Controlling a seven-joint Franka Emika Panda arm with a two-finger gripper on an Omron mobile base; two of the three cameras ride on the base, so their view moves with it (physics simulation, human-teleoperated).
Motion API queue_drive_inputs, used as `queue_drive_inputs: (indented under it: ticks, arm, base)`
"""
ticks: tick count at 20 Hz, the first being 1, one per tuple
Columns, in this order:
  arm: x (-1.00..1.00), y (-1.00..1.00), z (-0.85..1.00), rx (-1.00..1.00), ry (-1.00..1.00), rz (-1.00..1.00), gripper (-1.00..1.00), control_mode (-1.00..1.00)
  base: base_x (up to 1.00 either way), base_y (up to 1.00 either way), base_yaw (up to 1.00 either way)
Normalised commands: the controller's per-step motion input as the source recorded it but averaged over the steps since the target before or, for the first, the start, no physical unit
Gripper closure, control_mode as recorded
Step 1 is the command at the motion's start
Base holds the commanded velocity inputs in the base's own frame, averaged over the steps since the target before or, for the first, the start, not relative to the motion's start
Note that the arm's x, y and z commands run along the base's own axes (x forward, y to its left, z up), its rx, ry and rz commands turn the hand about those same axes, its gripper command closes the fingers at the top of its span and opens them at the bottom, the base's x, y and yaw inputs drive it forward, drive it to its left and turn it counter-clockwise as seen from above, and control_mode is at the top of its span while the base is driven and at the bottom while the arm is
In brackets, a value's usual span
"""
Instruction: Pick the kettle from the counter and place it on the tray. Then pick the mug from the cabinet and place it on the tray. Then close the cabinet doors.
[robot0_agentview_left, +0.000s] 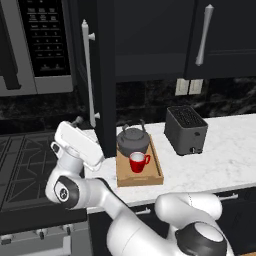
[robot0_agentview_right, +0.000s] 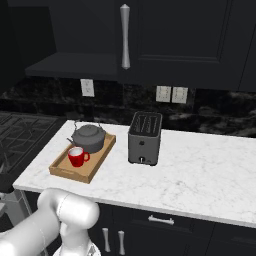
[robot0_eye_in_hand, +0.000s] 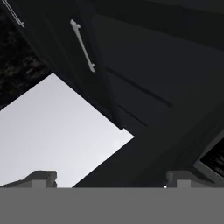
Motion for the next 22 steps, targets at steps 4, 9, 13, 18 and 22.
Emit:
queue_drive_inputs:
  ticks: [4, 9, 13, 18, 22]
  arm:
    - [-0.07, 0.05, 0.33, 0.05, 0.10, 0.01, -1.00, -1.00]
    - [-0.09, 0.01, 0.37, 0.08, 0.08, 0.00, -1.00, -1.00]
    - [-0.03, -0.03, 0.46, 0.13, 0.08, 0.03, -1.00, -1.00]
    - [0.00, -0.24, 0.49, 0.17, 0.10, 0.00, -1.00, -1.00]
    - [0.23, -0.44, 0.50, 0.18, 0.18, 0.01, -1.00, -1.00]
  base:
    - [0.00, 0.00, 0.00]
    - [0.00, 0.00, 0.00]
    - [0.00, 0.00, 0.00]
    - [0.00, 0.00, 0.00]
    - [0.00, 0.00, 0.00]
